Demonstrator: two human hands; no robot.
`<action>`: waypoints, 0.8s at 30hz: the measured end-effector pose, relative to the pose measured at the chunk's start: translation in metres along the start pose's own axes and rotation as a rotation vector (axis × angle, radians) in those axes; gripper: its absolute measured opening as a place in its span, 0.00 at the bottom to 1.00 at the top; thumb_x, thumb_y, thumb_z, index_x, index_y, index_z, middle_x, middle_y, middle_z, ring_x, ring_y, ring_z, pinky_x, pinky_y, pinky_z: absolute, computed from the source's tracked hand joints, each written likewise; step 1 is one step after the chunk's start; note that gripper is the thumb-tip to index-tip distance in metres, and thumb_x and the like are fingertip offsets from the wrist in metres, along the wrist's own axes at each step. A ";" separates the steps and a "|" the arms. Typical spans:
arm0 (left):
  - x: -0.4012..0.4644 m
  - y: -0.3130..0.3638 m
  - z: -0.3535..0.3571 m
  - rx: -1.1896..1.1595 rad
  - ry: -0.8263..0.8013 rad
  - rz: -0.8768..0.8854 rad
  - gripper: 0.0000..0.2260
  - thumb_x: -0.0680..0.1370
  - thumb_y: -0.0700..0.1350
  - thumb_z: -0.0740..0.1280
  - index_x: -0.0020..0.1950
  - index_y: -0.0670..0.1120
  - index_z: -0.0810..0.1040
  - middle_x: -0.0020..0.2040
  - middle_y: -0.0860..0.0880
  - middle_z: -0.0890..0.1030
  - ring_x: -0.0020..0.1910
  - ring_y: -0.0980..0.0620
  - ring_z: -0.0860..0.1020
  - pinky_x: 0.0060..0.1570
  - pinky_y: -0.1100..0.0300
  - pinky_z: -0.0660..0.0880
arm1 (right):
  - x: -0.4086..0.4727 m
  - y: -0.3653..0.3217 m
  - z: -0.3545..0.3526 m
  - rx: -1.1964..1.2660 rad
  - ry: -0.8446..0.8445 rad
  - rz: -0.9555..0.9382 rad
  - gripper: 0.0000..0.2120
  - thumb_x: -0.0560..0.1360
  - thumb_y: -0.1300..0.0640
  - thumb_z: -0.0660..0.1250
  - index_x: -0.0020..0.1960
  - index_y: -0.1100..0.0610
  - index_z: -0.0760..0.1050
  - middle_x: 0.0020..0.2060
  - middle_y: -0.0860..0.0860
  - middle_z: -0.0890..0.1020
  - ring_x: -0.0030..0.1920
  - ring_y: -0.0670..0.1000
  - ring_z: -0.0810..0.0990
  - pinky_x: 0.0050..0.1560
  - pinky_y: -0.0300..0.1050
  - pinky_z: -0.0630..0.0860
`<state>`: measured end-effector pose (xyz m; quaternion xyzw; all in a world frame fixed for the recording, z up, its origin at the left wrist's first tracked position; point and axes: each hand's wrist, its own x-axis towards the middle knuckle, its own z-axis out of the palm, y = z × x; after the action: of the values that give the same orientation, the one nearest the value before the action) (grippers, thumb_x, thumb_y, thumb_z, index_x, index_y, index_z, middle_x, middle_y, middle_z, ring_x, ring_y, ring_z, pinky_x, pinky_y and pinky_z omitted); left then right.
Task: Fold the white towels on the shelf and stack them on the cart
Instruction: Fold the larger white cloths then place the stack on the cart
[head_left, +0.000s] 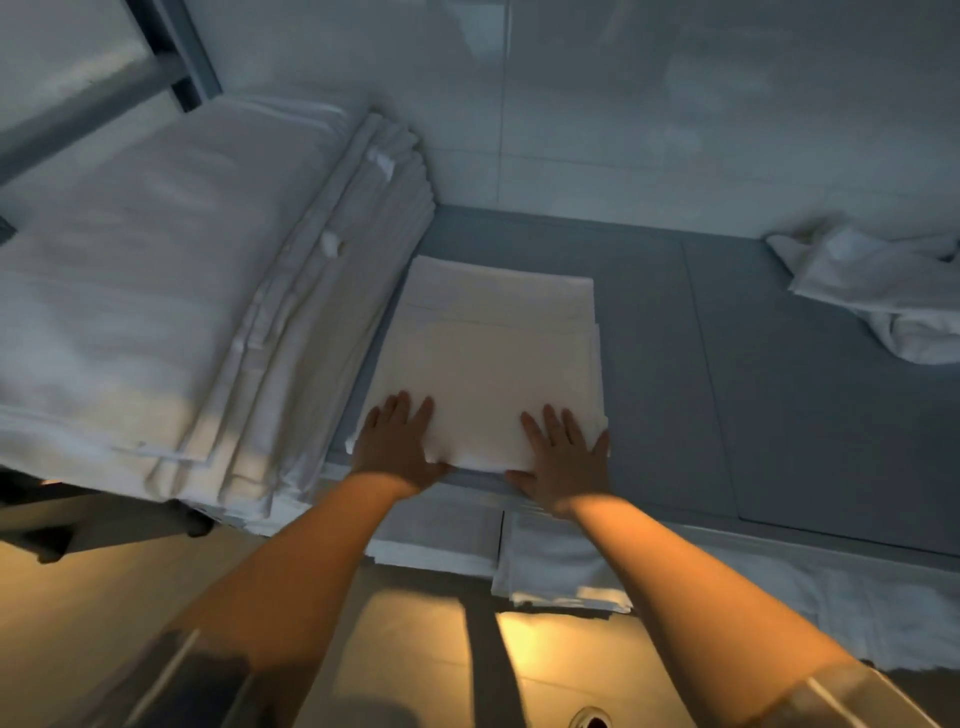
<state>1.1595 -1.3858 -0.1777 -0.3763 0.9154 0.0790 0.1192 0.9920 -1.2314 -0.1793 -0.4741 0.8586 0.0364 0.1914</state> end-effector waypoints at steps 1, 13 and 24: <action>-0.009 0.007 -0.001 -0.035 -0.012 -0.033 0.41 0.75 0.66 0.59 0.79 0.50 0.44 0.79 0.44 0.46 0.77 0.45 0.46 0.75 0.51 0.45 | -0.007 0.001 -0.003 0.018 -0.031 0.004 0.35 0.78 0.35 0.52 0.77 0.45 0.39 0.78 0.49 0.41 0.77 0.52 0.40 0.71 0.70 0.41; -0.082 0.087 -0.037 -0.467 0.244 -0.003 0.27 0.78 0.57 0.62 0.74 0.47 0.65 0.67 0.45 0.74 0.61 0.44 0.75 0.58 0.53 0.73 | -0.104 0.044 -0.037 0.238 0.259 0.039 0.24 0.81 0.48 0.55 0.75 0.53 0.60 0.72 0.52 0.67 0.72 0.53 0.63 0.72 0.51 0.56; -0.089 0.227 -0.052 -0.475 0.197 0.253 0.24 0.78 0.57 0.61 0.71 0.47 0.69 0.59 0.45 0.79 0.58 0.44 0.76 0.53 0.55 0.73 | -0.207 0.160 -0.039 0.385 0.397 0.414 0.22 0.81 0.46 0.56 0.72 0.54 0.66 0.68 0.51 0.71 0.67 0.53 0.69 0.67 0.51 0.65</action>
<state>1.0520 -1.1785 -0.0904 -0.2825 0.9181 0.2684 -0.0726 0.9467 -0.9873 -0.0873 -0.2427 0.9483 -0.1812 0.0948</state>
